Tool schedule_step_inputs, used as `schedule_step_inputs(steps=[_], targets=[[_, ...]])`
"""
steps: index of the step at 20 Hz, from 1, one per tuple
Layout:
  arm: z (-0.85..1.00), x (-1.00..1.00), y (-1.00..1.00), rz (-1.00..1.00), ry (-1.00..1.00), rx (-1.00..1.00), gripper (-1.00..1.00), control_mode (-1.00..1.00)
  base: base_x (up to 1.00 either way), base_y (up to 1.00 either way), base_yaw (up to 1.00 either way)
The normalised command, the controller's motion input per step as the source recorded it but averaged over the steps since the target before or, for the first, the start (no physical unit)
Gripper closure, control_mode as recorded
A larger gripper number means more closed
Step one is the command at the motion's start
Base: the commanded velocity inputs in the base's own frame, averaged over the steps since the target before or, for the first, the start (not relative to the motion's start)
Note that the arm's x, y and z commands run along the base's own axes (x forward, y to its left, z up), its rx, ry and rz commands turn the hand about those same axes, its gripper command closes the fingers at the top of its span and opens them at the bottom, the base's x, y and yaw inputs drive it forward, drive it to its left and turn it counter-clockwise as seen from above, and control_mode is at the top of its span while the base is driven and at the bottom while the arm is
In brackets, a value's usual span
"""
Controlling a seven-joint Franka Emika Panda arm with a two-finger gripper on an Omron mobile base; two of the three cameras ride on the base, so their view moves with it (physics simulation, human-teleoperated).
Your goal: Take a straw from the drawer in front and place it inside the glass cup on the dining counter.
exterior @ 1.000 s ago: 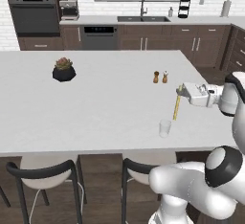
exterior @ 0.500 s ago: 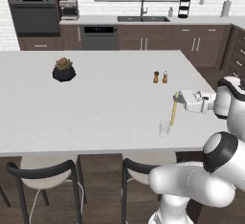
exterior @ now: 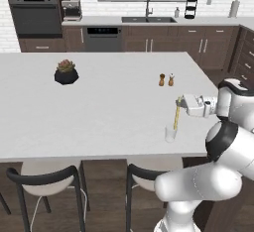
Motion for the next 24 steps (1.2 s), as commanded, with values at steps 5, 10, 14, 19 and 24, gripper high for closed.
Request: schedule_step_inputs(steps=[5, 10, 14, 19, 24], targets=[[-0.13, 0.23, -0.04, 0.0, 0.0, -0.02, 1.0, -1.0, 0.0, 0.0, 0.0], [-0.15, 0.17, -0.03, 0.0, 0.0, -0.04, 1.0, -1.0, 0.0, 0.0, 0.0], [-0.14, 0.11, -0.04, 0.0, 0.0, -0.04, 1.0, -1.0, 0.0, 0.0, 0.0], [-0.18, 0.05, 0.0, 0.0, -0.01, -0.02, 1.0, -1.0, 0.0, 0.0, 0.0], [-0.12, 0.1, 0.0, 0.0, -0.01, 0.0, 1.0, -1.0, 0.0, 0.0, 0.0]])
